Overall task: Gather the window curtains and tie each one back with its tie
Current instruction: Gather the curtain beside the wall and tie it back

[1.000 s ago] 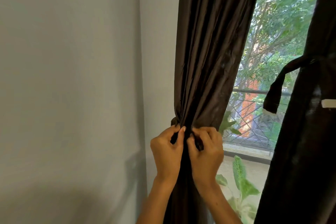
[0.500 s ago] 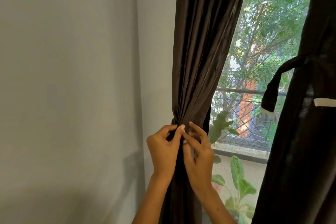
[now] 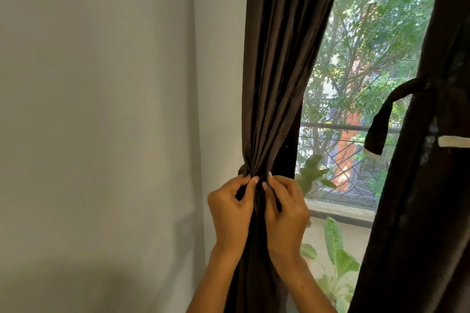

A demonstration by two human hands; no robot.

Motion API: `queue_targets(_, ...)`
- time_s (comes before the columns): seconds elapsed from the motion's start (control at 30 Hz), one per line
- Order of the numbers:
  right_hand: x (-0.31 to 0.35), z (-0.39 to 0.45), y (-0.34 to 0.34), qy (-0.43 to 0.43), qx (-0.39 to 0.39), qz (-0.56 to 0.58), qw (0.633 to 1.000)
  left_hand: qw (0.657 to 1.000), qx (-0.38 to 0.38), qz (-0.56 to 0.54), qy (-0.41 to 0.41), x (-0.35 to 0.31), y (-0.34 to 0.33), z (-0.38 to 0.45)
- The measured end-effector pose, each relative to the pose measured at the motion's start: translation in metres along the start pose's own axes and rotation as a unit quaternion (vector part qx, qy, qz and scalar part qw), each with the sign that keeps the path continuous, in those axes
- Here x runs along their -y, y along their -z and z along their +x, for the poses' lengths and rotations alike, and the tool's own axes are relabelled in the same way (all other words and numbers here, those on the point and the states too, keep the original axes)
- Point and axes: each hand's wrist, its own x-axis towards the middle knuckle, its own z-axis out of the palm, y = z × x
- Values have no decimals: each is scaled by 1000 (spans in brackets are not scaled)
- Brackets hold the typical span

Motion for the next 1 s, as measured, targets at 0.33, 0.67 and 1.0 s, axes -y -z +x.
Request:
queue_targets(0.33,0,-2,5,-75,68,67,993,991,129,13,-15,-3,-3,3)
queue_targets(0.67,6,-11,11,-33,93,52,994,990,89,-89,58,-14,-5,-6)
queue_targets(1.0,10,-4,34,-48,84,121,988,989,75,-84,94,-13,11,13)
